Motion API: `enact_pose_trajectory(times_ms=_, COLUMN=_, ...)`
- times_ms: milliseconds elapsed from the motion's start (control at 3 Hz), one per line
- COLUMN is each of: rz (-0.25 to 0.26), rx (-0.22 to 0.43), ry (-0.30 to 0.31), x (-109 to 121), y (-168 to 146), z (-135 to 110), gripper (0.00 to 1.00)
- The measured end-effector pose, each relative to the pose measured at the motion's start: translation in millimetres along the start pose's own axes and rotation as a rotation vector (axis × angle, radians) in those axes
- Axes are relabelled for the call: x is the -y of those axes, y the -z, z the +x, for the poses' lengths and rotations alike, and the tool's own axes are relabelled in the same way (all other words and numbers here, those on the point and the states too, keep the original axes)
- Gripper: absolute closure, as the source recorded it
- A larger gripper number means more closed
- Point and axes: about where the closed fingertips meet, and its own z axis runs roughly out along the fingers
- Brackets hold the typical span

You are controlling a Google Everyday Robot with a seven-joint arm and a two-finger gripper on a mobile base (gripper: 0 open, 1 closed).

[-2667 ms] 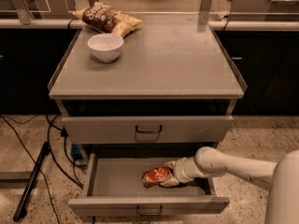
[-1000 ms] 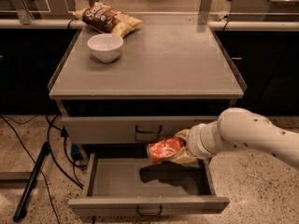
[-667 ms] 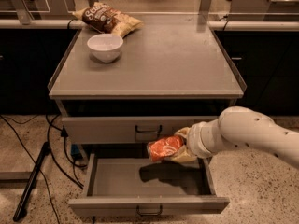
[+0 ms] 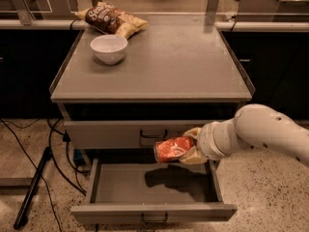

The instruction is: Pick coke can from middle drawer and place on counter

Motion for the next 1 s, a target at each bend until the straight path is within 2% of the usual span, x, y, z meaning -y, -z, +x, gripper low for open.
enact_pose_trajectory(times_ms=333, rz=0.027, rx=-0.004, ry=-0.024, x=11, y=51, z=-28, gripper=1.00)
enact_pose_trajectory(times_ms=667, rz=0.102, rx=-0.028, ry=-0.031, x=39, y=143, z=-83, gripper=1.00)
enact_pose_trajectory(times_ms=1000, rz=0.102, rx=-0.028, ry=-0.031, x=38, y=141, z=-82, gripper=1.00)
